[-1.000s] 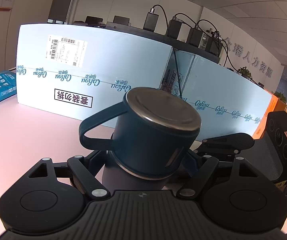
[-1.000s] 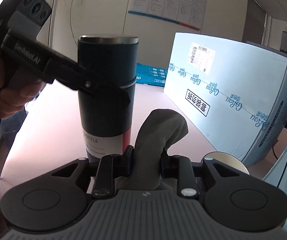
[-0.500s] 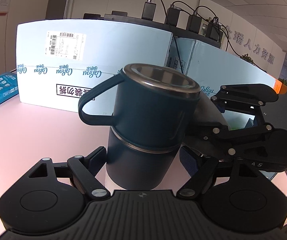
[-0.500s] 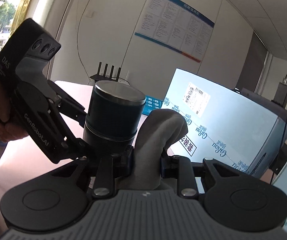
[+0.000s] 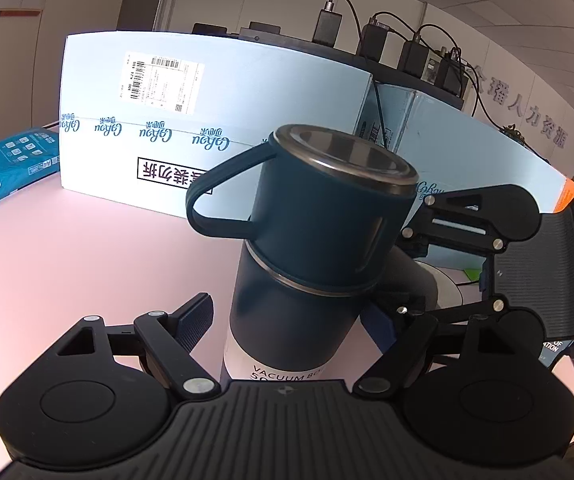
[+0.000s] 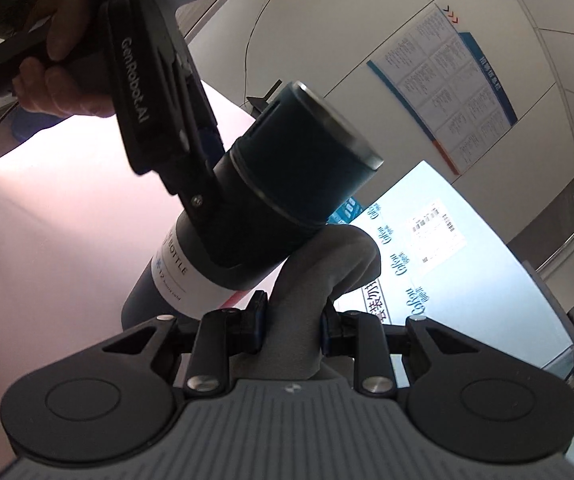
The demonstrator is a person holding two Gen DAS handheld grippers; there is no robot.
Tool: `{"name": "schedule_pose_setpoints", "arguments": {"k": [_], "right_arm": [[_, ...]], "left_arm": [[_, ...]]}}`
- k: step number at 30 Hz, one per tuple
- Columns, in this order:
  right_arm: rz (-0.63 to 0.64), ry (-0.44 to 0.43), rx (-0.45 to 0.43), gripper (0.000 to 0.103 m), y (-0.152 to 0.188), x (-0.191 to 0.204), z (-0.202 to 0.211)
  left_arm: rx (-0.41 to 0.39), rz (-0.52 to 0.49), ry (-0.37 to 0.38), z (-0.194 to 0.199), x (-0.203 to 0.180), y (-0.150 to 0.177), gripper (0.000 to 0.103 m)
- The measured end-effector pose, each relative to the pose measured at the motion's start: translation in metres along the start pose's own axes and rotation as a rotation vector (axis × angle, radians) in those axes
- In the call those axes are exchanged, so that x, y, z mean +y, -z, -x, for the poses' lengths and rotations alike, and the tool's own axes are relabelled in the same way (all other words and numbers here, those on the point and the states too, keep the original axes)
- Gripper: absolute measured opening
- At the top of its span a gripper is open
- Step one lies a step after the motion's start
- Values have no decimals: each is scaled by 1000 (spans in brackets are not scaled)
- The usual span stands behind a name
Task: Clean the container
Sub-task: 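Rub the cloth along the tilted bottle with the right gripper while the left gripper tilts it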
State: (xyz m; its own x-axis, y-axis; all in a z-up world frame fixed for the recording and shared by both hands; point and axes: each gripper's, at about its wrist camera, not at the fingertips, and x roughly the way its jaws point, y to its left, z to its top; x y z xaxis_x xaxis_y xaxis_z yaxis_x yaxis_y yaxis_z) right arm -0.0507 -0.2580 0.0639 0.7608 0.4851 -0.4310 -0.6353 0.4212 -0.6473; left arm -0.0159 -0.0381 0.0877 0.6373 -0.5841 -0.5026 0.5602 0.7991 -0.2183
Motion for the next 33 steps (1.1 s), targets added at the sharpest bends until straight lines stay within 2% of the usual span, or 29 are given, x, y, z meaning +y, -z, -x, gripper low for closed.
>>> {"name": "schedule_pose_setpoints", "arguments": {"k": [7, 12, 17, 26, 28, 33], "right_arm": [[-23, -104, 56, 28, 23, 18, -15], [-25, -151, 87, 28, 34, 17, -23], [-2, -106, 15, 28, 28, 8, -4], [105, 48, -168, 28, 1, -7, 35], [115, 52, -171, 28, 0, -8, 31], [122, 10, -96, 28, 11, -1, 6]], "left_arm": [[12, 19, -25, 0, -2, 4, 78], [14, 23, -33, 0, -5, 4, 78], [13, 20, -37, 1, -8, 4, 78], [-11, 23, -32, 6, -11, 2, 78], [-7, 25, -34, 5, -11, 2, 79], [-13, 28, -31, 5, -13, 1, 79]]}}
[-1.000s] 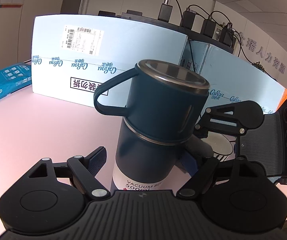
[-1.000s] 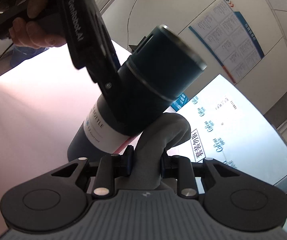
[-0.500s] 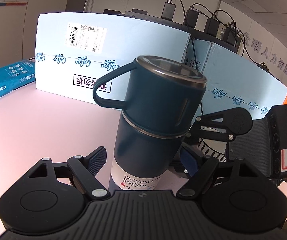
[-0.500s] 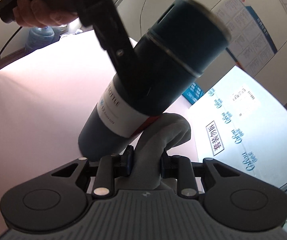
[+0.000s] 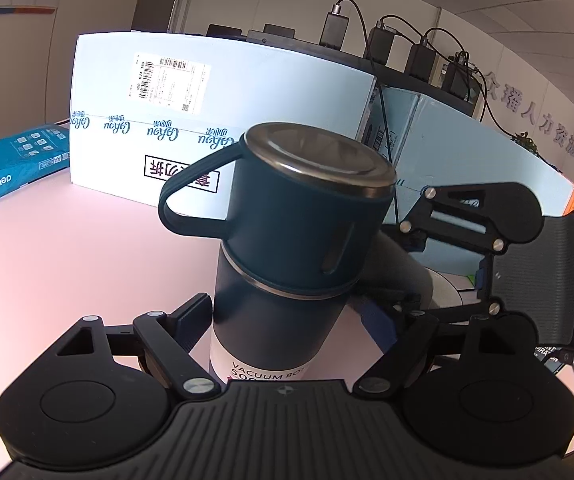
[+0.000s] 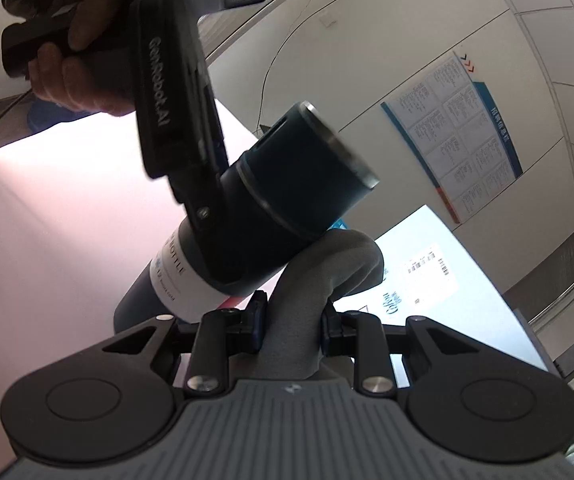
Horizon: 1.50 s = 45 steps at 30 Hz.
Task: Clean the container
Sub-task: 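Rub the cloth along the tilted bottle with the right gripper while the left gripper tilts it, then wipe the cloth over the red band of the bottle with the right gripper while the left gripper holds it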
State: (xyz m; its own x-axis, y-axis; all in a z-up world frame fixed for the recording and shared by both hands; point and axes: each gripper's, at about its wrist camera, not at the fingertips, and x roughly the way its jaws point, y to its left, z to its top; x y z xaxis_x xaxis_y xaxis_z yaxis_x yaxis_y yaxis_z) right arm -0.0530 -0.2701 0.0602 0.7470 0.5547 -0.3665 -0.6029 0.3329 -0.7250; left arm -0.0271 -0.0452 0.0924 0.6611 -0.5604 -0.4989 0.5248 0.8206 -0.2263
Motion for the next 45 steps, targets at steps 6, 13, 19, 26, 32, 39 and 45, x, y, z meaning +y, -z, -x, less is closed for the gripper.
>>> {"name": "schedule_pose_setpoints", "arguments": {"k": [6, 13, 19, 26, 32, 39, 45], "right_arm": [[-91, -75, 79, 28, 14, 16, -12], [-188, -105, 117, 28, 18, 32, -18], [-220, -111, 115, 28, 19, 30, -20], [-246, -145, 98, 28, 26, 30, -23], [-261, -174, 77, 28, 31, 30, -26], [-294, -200, 56, 28, 36, 27, -27], [-310, -209, 38, 28, 40, 26, -26]], "left_arm": [[-28, 19, -10, 0, -2, -7, 79], [-59, 100, -194, -10, -22, -7, 79], [-88, 262, -309, -10, -41, -12, 85], [-109, 453, -517, -6, -58, -19, 87], [-144, 385, -688, -9, -92, -28, 88], [-138, 348, -831, -16, -113, -38, 101], [-85, 375, -881, -30, -111, -46, 100]]}}
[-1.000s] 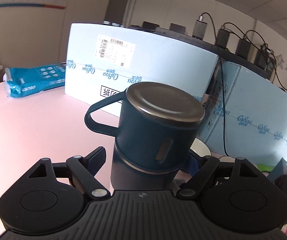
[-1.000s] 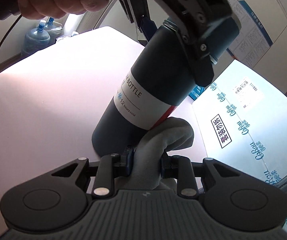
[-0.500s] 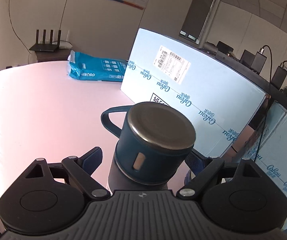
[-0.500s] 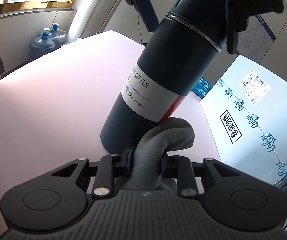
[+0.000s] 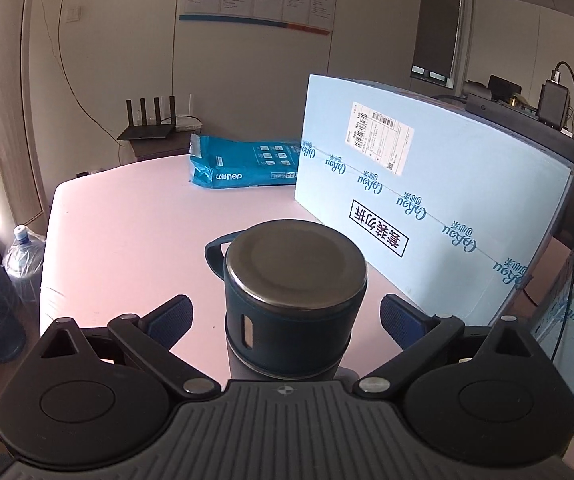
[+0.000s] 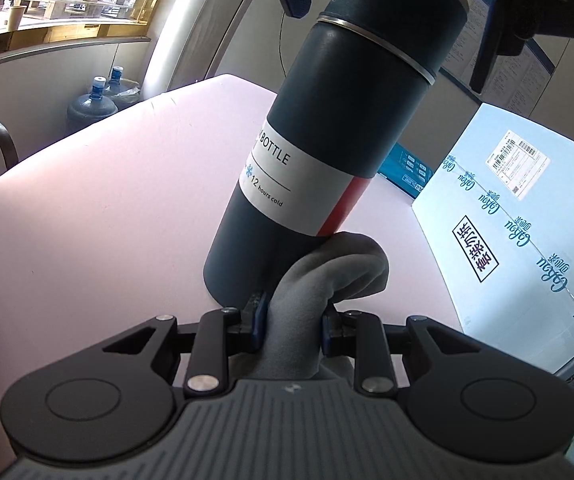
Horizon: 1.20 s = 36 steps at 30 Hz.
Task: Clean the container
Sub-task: 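Wipe the cloth over the red band of the bottle with the right gripper while the left gripper holds it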
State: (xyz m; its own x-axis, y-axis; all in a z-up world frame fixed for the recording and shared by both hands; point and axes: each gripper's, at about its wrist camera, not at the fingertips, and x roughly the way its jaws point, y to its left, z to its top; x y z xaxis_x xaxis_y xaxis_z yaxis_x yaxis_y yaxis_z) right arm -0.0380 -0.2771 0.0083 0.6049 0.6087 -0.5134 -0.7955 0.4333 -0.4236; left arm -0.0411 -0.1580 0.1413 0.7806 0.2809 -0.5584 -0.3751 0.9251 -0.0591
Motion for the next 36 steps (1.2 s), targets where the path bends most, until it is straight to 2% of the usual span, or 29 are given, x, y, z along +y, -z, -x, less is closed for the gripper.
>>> {"name": "schedule_pose_setpoints", "arguments": {"k": [3, 5, 6, 7, 9, 15, 18, 21, 25, 28, 31, 36], "right_arm": [[-10, -4, -8, 28, 1, -1, 1], [-16, -7, -13, 28, 1, -1, 2], [-18, -7, -14, 28, 1, -1, 2], [-19, -8, -15, 28, 2, -1, 2], [-22, -9, -15, 28, 2, -1, 3], [-33, -10, -9, 28, 2, -2, 3], [-33, -5, -3, 29, 0, -1, 4], [-39, 7, 2, 29, -3, -1, 6], [-60, 28, 9, 29, -9, -1, 9], [-94, 34, 27, 29, -14, 0, 9], [-126, 39, 43, 29, -19, 2, 10], [-179, 78, 52, 29, -28, 4, 14]], "left_arm": [[12, -21, -28, -3, -4, -1, 100], [22, -15, -15, -5, -4, 0, 100], [26, -15, -7, -5, -4, 0, 94], [23, -26, 2, -5, -5, 2, 81], [22, -45, 12, -6, -4, 4, 63], [-2, -118, 97, -5, 5, 10, 62], [5, -184, 160, -6, 11, 7, 62], [-1, -291, 241, -6, 18, 5, 62], [5, -384, 396, -15, 36, -3, 62], [7, -425, 486, -24, 47, -9, 62], [-5, -510, 594, -31, 55, -13, 62], [-60, -643, 716, -39, 60, -14, 62]]}}
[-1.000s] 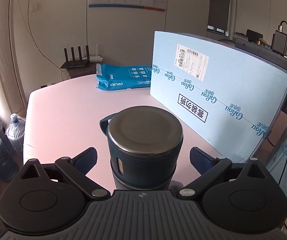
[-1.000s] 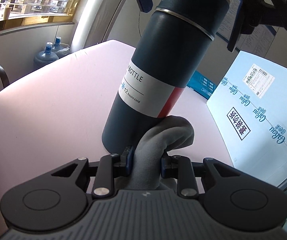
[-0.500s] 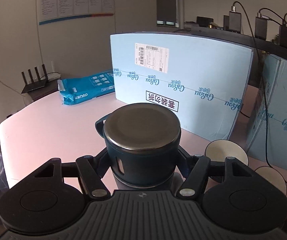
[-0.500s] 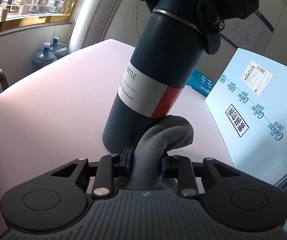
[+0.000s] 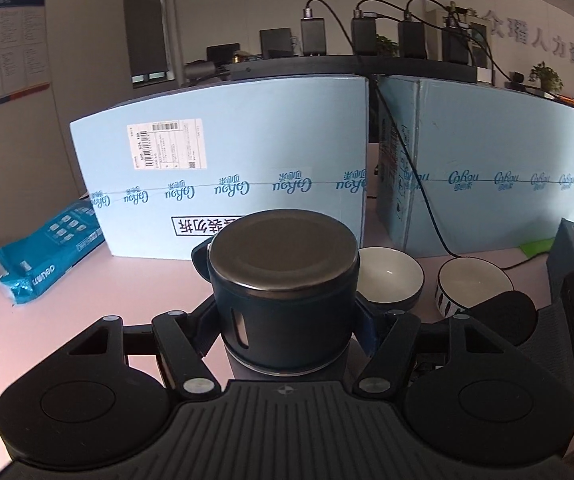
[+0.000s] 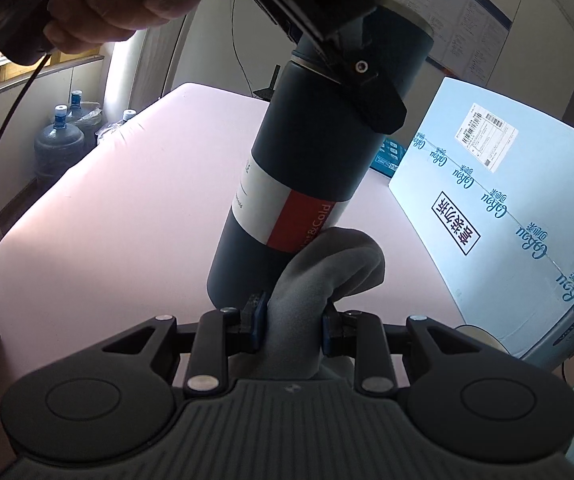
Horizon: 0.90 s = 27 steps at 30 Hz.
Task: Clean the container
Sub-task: 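Wipe the cloth over the red band of the bottle with the right gripper while the left gripper holds it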
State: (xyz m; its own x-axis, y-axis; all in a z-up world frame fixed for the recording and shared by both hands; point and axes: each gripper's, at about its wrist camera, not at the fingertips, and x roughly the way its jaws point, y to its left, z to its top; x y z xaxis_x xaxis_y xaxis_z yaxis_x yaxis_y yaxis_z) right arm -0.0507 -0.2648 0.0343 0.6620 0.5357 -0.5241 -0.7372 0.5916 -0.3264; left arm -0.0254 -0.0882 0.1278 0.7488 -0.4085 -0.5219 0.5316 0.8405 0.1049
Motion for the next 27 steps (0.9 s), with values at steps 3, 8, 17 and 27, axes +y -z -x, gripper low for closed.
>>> {"name": "schedule_pose_setpoints", "arguments": {"k": [3, 8, 17, 27], "right_arm": [[-20, 29, 7, 29, -5, 2, -1], [-33, 57, 18, 29, -14, 7, -5], [22, 114, -44, 29, -42, 10, 15], [192, 204, -128, 29, -59, 6, 36]], "left_arm": [[-16, -37, 84, -4, 11, 2, 62], [-20, 16, 150, -8, 40, 4, 62], [-45, -7, 207, 3, 50, 16, 62], [6, -213, 433, -5, 69, 4, 62]]}}
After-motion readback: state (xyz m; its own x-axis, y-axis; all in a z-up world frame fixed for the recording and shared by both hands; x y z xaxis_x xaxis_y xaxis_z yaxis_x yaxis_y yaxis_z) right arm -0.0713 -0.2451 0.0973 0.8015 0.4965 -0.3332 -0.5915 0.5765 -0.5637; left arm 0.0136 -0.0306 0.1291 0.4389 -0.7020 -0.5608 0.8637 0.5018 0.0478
